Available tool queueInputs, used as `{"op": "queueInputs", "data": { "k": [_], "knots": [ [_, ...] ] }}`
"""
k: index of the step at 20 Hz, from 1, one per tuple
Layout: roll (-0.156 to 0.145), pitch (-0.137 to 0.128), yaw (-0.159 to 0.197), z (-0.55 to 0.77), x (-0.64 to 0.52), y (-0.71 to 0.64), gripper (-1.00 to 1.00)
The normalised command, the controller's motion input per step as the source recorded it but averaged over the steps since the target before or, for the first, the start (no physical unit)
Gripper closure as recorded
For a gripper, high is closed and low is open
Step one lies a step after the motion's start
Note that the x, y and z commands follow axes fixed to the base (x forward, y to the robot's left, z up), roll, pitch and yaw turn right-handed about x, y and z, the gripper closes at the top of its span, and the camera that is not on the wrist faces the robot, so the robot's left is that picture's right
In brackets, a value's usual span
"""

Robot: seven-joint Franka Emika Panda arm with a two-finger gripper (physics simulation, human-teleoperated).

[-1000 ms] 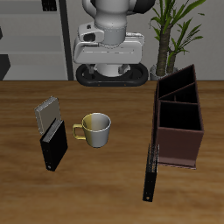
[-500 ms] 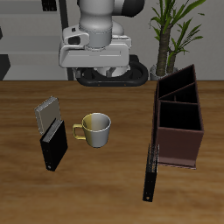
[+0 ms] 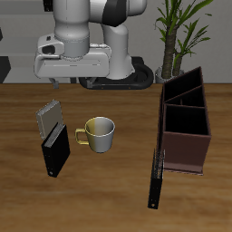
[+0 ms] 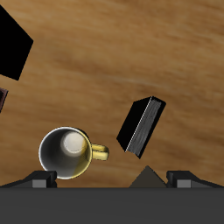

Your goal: Place the right black book into the left desk caddy's front compartment

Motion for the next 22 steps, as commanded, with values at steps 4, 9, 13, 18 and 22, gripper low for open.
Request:
{"op": "queueInputs", "data": {
  "k": [4,9,13,18,22],
  "knots": [
    [-0.027,-0.04,-0.042,-0.06,0.09,-0.43,-1.0],
    [-0.028,-0.044,-0.039,-0.07,0.09,-0.39,-1.0],
    [0.006,-0.038,-0.018,-0.08,0.03,-0.22,-1.0],
    [-0.002,0.003,-0.007,-0.12,0.06,-0.12,-1.0],
    [0.028,-0.019,0.025,-0.21,0.1,-0.03,-1.0]
  ]
}}
